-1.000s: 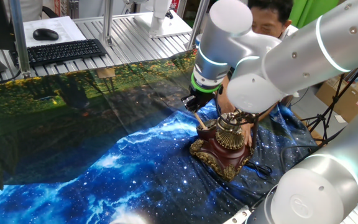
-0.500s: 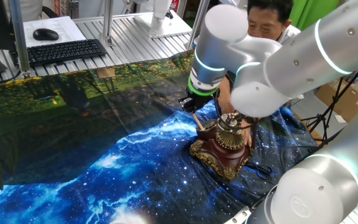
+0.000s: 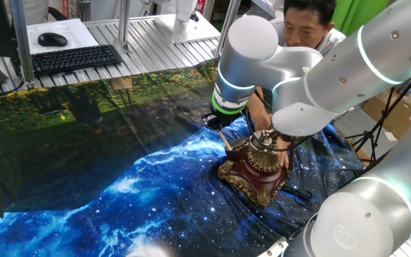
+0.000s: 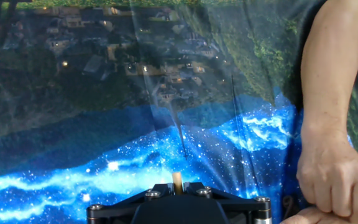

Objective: Dial a number on an old rotary phone

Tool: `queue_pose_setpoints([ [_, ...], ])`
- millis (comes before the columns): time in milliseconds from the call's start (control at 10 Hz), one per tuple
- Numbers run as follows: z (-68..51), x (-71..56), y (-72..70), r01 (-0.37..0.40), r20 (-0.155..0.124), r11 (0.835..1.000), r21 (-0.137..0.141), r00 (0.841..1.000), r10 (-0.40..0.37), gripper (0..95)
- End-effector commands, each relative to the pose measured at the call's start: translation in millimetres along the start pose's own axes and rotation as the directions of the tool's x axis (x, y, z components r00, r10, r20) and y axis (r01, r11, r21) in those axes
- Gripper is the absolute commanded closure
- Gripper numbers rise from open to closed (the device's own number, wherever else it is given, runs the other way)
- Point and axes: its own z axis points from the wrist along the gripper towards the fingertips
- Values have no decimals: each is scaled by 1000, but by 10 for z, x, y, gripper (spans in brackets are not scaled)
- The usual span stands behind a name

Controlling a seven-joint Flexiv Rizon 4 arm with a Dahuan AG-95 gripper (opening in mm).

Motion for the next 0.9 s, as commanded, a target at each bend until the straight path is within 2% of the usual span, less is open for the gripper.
queue_pose_setpoints([
  [100, -3, 1, 30, -5, 3, 1000, -2, 1000, 5, 950],
  [400, 9, -8, 38, -16, -1, 1000, 2, 1000, 16, 950],
  [700, 27, -14, 54, -16, 0, 1000, 24, 1000, 16, 950],
  [800, 28, -15, 55, -16, 1, 999, 43, 1000, 16, 950],
  [900, 29, -16, 55, -17, 0, 999, 41, 1000, 17, 950],
])
